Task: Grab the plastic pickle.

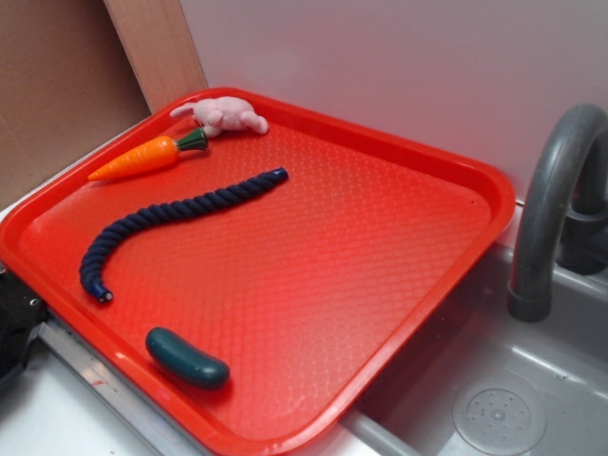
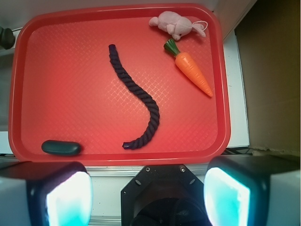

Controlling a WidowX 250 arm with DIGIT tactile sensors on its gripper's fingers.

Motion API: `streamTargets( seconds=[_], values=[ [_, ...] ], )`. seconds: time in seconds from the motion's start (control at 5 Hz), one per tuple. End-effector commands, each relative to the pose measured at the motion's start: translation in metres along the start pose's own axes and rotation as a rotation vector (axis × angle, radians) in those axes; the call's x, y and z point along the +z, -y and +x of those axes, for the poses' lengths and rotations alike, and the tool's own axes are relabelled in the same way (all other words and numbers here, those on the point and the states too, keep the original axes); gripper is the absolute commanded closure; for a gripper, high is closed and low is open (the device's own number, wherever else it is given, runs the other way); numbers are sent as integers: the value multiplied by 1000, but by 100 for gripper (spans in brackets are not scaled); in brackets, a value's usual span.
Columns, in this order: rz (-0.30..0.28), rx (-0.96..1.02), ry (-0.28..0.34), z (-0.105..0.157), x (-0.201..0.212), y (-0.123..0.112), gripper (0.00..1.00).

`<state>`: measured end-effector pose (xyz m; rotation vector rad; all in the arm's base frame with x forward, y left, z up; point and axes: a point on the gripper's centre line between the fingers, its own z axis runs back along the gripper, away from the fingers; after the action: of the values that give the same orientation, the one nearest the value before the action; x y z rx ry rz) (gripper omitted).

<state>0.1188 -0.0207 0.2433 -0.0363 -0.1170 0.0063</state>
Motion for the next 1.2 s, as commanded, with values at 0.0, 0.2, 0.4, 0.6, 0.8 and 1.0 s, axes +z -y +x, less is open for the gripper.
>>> streamTargets(
  seconds=[0.0, 0.2, 0.4, 0.6, 0.8, 1.0],
  values=[
    [0, 0, 0, 0, 0, 0, 0],
    [44, -257, -16, 14, -3, 5, 0],
    [59, -510, -28, 28, -15, 21, 0],
    [54, -761, -18, 30, -29, 52, 0],
    [40, -1014, -73, 29, -54, 93, 0],
    [1, -1263, -101, 19, -72, 115, 0]
  ],
)
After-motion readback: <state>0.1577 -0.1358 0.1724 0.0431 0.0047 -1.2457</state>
